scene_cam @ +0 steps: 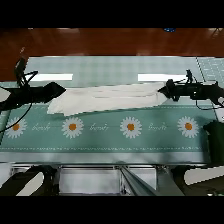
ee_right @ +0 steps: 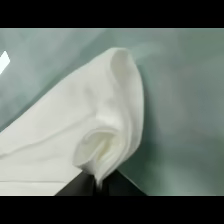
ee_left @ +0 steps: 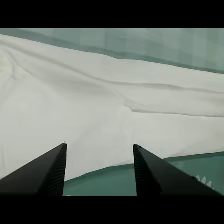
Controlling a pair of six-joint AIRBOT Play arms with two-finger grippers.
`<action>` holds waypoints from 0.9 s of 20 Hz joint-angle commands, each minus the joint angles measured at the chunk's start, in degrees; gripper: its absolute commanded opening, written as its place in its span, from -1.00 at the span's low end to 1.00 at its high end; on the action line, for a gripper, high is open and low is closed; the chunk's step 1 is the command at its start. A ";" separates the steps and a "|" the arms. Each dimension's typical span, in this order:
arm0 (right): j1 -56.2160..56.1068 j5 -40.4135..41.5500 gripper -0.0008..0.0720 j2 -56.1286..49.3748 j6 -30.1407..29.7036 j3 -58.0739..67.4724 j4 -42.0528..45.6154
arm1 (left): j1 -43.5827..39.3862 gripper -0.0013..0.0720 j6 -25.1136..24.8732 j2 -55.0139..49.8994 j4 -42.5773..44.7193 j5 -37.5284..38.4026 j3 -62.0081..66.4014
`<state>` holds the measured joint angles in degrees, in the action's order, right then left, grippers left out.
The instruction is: Fold the shirts.
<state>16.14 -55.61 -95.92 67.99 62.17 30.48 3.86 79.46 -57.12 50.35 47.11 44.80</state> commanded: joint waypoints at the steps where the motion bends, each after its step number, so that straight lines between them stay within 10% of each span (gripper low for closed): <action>1: 1.95 -6.84 -0.93 5.79 -0.13 0.55 6.36 | -0.04 -0.13 -0.81 -0.02 -0.07 0.68 0.00; 2: 3.08 -8.98 -0.92 9.14 -0.22 0.00 7.48 | -0.26 -0.91 -0.90 -0.07 -0.46 0.83 -0.02; 8: 6.64 -13.79 -0.93 34.82 0.63 -7.78 11.96 | -15.23 -0.89 -9.14 -12.15 -11.78 -3.43 6.73; 18: 6.49 -22.08 -0.92 57.77 8.44 -9.86 12.02 | -42.49 -0.89 4.83 -52.35 -10.08 8.85 49.79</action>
<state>22.61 -75.44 -43.07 74.28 52.53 42.24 -31.81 79.79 -100.73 39.62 52.23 84.16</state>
